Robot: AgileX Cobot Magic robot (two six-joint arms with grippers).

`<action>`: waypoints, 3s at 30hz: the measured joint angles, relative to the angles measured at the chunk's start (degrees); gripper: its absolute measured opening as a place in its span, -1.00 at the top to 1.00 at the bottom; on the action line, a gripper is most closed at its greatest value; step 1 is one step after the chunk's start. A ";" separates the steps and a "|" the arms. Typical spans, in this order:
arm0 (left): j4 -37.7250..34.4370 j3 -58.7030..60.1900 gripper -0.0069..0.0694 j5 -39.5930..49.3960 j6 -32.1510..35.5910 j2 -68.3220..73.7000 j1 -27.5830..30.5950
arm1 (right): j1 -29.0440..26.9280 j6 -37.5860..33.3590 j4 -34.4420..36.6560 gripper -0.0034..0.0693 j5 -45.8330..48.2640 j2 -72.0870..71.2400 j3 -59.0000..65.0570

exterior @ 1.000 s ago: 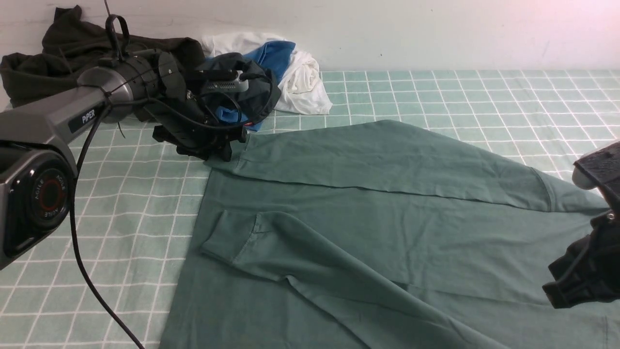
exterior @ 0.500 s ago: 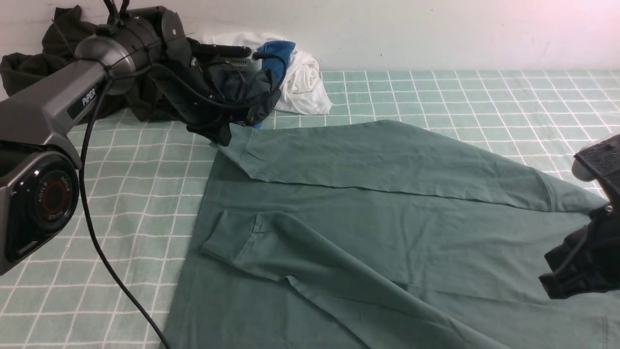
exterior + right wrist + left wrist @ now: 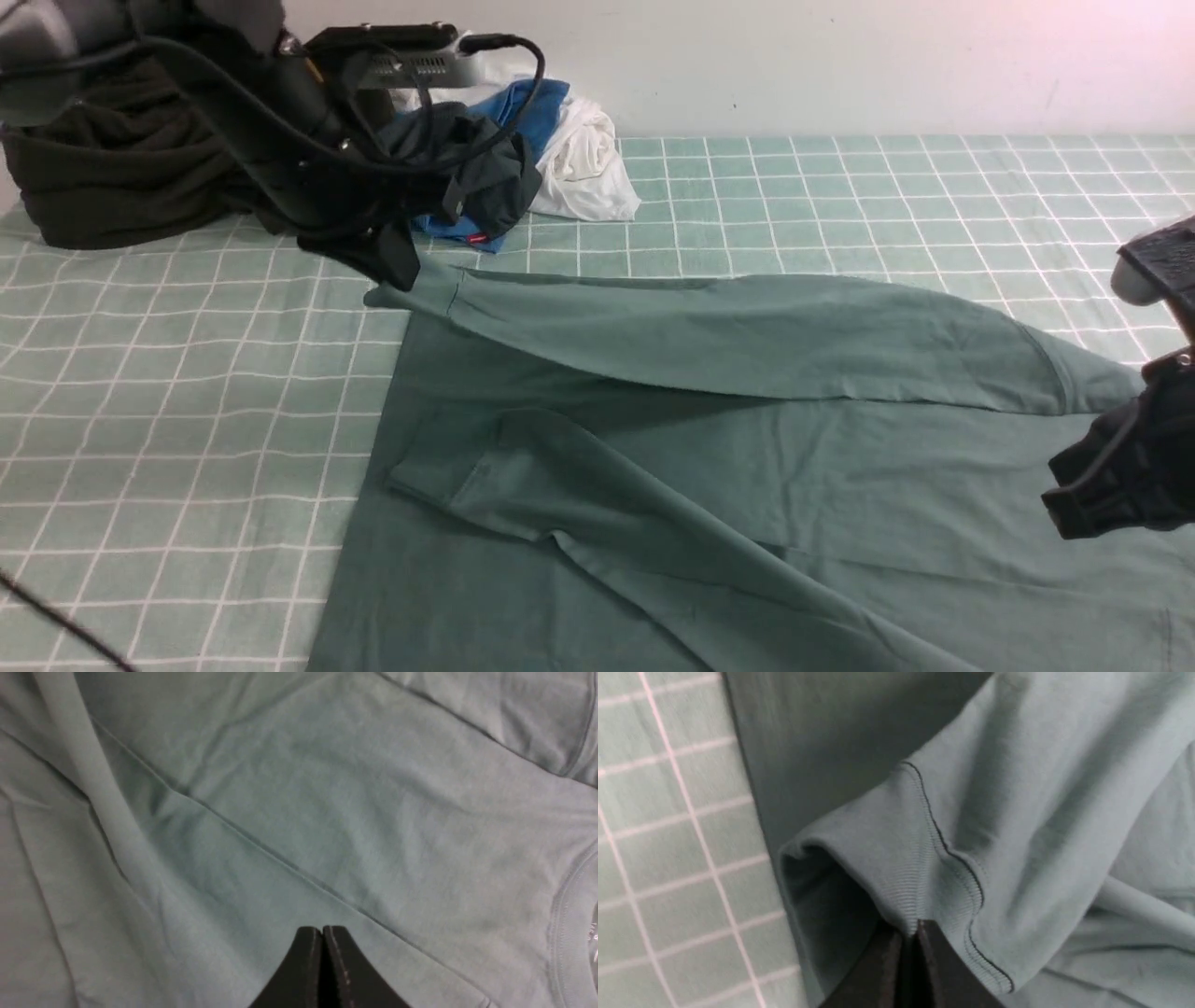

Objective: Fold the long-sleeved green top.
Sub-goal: Use the left arm to drag and drop the cuff onto the cuff closest to the left arm, then use both arms simultaneously to clamp the lower edge of the clothing fabric

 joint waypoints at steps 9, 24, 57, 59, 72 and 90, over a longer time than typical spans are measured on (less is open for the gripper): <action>-10.23 32.02 0.80 -8.40 7.23 -18.56 0.00 | 8.67 -1.02 -0.80 0.94 0.45 0.00 0.00; -13.54 42.84 0.32 -10.64 30.78 -18.32 0.00 | 13.11 -0.61 0.47 0.92 14.07 -1.16 -0.06; 16.91 55.04 -0.36 -19.46 30.75 -14.30 -32.46 | 14.14 -1.28 2.58 0.84 17.65 -6.95 -0.06; 18.11 55.04 -0.30 -20.36 29.16 -14.10 -32.46 | 14.14 -1.32 2.58 0.84 17.65 -6.95 -0.06; 19.15 55.04 0.67 -21.22 27.07 -14.08 -32.48 | 14.14 -1.69 2.35 0.84 17.76 -6.95 -0.06; 20.99 55.39 0.80 -7.19 14.88 -23.34 -28.79 | 14.45 -29.83 5.30 -0.34 13.18 -6.95 11.20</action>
